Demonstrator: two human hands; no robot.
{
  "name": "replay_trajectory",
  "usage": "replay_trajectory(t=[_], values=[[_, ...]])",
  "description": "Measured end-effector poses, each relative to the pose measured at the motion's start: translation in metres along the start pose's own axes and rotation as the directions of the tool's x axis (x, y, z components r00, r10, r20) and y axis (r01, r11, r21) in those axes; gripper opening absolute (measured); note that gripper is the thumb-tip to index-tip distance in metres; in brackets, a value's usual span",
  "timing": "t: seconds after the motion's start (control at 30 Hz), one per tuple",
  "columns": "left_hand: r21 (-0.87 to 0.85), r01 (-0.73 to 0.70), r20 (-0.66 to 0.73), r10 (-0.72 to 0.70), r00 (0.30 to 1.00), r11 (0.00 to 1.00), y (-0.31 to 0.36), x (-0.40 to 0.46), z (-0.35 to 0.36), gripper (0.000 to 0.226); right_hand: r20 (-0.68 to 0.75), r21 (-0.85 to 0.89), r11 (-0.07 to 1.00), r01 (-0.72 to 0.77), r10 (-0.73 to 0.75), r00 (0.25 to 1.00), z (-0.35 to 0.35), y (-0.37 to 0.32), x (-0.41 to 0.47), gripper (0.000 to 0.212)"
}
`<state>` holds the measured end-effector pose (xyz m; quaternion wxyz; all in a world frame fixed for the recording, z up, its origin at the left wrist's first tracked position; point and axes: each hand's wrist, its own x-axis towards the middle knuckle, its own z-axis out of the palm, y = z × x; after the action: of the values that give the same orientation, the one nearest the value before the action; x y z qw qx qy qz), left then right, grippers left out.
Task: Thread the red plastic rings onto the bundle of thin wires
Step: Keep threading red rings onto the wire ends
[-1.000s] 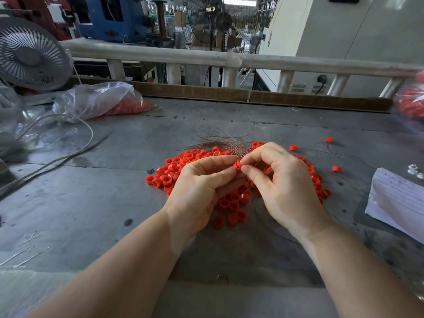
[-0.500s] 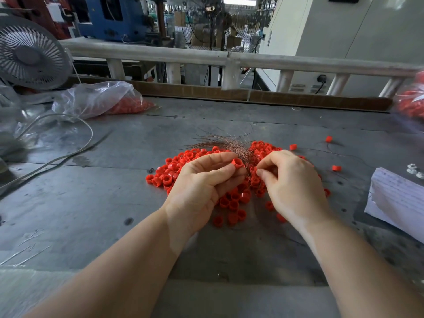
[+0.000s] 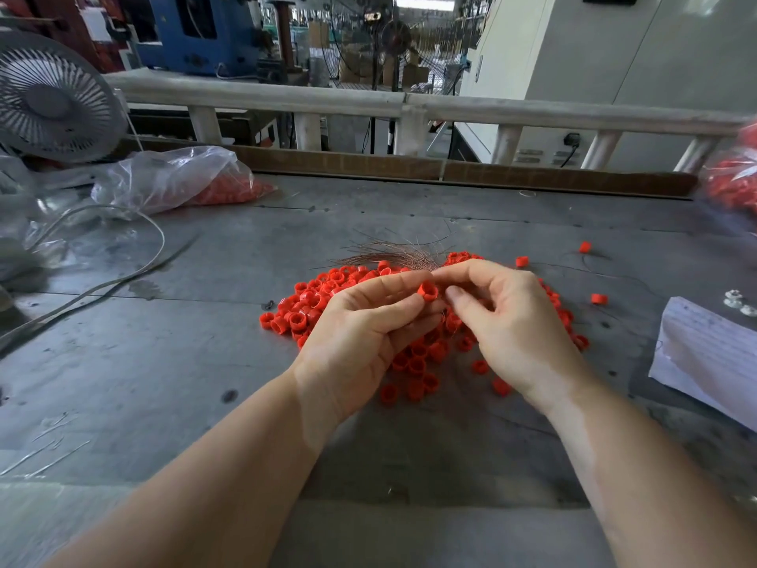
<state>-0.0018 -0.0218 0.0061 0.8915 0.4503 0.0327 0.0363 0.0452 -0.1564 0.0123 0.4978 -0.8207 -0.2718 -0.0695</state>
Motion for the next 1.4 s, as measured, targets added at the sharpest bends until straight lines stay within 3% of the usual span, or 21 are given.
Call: replay_trajectory(t=[0.13, 0.43, 0.67, 0.97, 1.4], values=[[-0.019, 0.016, 0.027, -0.015, 1.000, 1.000, 0.0003, -0.0001, -0.0018, 0.025, 0.117, 0.272, 0.957, -0.099, 0.069, 0.991, 0.0012, 0.0023, 0.0000, 0.025], [0.001, 0.033, 0.037, -0.033, 0.999, 0.999, -0.0016, 0.0008, -0.0038, 0.026, 0.122, 0.464, 0.870, -0.165, 0.121, 0.985, -0.0022, 0.0048, 0.0007, 0.020], [-0.013, 0.040, 0.033, -0.040, 0.999, 0.999, -0.0009, 0.0011, -0.0042, 0.025, 0.096, 0.430, 0.895, -0.115, 0.081, 0.992, -0.0048, 0.0046, 0.0016, 0.024], [-0.003, 0.036, 0.037, -0.036, 0.999, 0.999, -0.0005, 0.0013, -0.0056, 0.024, 0.017, 0.183, 0.983, 0.010, -0.014, 1.000, -0.0046, 0.0029, 0.0012, 0.029], [-0.011, 0.040, 0.024, -0.040, 0.999, 0.999, -0.0001, 0.0024, -0.0060, 0.025, 0.048, 0.305, 0.952, -0.012, -0.003, 0.999, -0.0032, 0.0044, 0.0010, 0.025]])
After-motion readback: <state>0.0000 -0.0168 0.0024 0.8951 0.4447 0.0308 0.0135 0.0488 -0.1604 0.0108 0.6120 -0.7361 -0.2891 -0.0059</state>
